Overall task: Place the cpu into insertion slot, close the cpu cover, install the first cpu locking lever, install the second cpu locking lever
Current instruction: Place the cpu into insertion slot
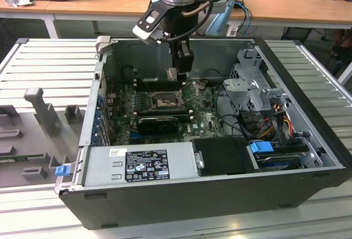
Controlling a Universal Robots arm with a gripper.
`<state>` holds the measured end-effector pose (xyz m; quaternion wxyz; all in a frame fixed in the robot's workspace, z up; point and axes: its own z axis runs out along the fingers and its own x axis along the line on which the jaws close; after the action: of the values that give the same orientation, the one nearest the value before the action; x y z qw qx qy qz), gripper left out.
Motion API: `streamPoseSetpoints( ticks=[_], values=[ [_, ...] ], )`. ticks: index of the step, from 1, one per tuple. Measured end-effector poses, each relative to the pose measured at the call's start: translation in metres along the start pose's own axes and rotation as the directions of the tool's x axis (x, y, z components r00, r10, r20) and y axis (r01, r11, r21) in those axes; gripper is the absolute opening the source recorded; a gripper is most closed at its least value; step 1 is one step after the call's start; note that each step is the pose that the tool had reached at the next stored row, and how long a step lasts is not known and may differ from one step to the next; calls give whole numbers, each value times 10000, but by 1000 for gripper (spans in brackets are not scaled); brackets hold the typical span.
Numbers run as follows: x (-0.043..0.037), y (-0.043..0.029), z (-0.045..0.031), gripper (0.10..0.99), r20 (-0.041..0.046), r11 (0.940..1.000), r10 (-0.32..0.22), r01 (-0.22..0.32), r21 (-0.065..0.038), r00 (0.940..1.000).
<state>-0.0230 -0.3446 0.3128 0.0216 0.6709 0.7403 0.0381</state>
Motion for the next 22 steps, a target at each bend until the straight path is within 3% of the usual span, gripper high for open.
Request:
streamPoseSetpoints(
  ticks=[22],
  values=[
    [-1, -20, 124, 525, 7, 9999, 109, -109, 42, 9999]
  ],
)
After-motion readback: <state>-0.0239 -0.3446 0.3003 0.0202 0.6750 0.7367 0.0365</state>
